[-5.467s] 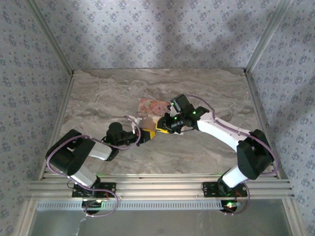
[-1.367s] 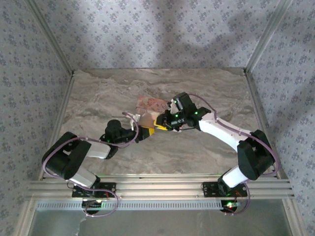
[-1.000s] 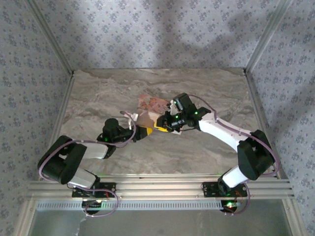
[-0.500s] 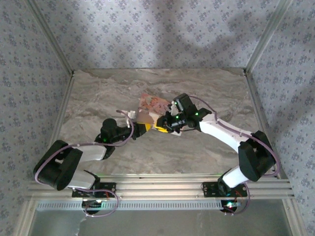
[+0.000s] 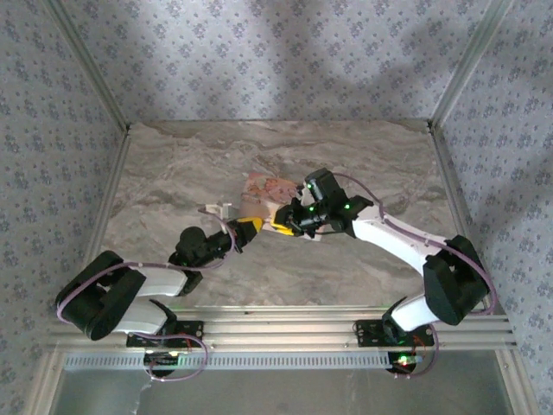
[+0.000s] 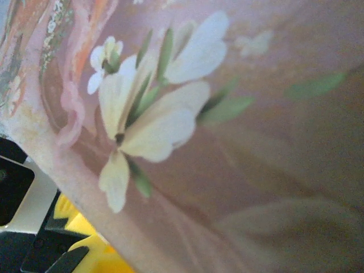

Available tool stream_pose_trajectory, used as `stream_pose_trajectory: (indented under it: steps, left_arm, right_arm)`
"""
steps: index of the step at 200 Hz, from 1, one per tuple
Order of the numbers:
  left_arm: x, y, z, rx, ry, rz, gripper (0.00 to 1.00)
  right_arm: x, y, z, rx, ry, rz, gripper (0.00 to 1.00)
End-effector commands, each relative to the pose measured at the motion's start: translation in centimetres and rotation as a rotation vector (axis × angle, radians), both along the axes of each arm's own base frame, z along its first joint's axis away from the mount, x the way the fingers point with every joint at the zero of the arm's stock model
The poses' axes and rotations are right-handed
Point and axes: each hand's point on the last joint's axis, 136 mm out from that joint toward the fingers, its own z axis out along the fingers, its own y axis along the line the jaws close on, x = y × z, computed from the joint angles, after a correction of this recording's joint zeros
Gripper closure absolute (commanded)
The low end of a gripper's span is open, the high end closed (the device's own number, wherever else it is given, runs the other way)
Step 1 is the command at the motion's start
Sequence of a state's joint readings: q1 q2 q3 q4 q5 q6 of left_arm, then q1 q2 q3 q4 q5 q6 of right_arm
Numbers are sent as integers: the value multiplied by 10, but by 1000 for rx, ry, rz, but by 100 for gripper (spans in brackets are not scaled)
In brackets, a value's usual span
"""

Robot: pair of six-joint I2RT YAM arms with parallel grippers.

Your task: Unlock a padlock with a key

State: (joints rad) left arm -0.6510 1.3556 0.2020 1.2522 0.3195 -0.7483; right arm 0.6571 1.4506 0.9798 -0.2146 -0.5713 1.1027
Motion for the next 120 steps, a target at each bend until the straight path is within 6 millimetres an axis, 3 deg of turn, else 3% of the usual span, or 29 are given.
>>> stream_pose_trajectory:
  steps: [1,57,120]
  left_arm:
    - [0,3,18,-51,-77,49,100]
    - [-2,-10,15,-43,-89,50,100]
    - [4,-10,17,-6,-147,81,100]
  right_arm:
    - [10,-3,12,30,-39,-85,100]
    - [28,-7,13,48,-64,-198,100]
    - [29,-8,16,40,-25,-241,100]
